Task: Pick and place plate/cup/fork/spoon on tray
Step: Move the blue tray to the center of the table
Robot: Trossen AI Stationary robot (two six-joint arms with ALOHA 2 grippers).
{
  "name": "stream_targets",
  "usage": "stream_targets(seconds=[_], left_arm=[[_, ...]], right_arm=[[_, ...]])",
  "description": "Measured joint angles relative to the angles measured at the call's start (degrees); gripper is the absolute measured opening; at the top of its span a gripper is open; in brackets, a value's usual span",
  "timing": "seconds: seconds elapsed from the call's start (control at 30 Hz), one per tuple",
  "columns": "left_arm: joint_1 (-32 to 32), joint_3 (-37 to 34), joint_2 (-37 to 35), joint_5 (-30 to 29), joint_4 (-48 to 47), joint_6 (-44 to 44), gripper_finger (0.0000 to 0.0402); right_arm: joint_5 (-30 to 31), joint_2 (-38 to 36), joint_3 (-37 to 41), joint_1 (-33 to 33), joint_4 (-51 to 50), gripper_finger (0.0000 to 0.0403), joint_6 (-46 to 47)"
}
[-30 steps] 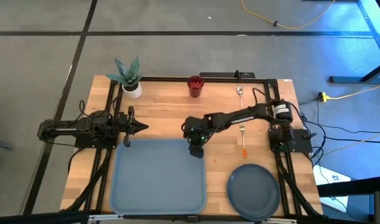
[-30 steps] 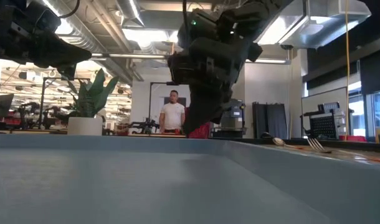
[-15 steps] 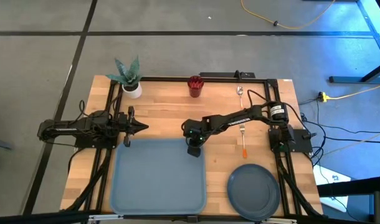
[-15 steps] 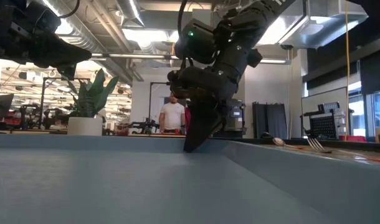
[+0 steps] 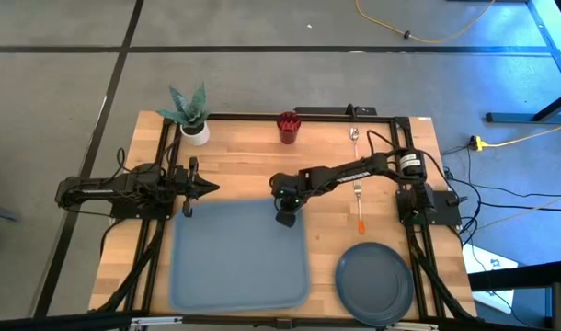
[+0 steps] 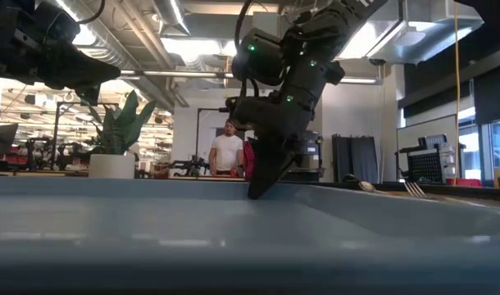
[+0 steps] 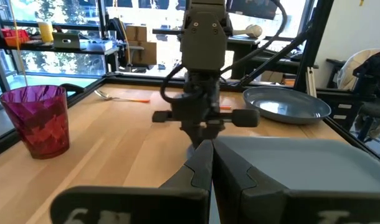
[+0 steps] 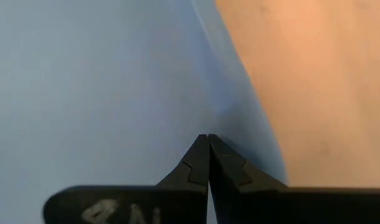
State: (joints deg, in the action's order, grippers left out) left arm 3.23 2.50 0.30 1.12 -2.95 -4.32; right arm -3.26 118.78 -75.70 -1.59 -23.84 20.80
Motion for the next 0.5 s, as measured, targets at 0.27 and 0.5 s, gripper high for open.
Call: stream_targets(seconds=[0.27,0.5], left_arm=[[0.02,0.0,-0.01,-0.02,-0.01,0.0,0.0],[0.01,0.0,0.0,-0.08,-0.01,0.0,0.0]], right_arm=[[6.66,-0.04,0.0,-1.22,-4.46,0.0003,2.59],[13.35,-0.13,0.0,-2.29,-7.62,0.0003,6.62]])
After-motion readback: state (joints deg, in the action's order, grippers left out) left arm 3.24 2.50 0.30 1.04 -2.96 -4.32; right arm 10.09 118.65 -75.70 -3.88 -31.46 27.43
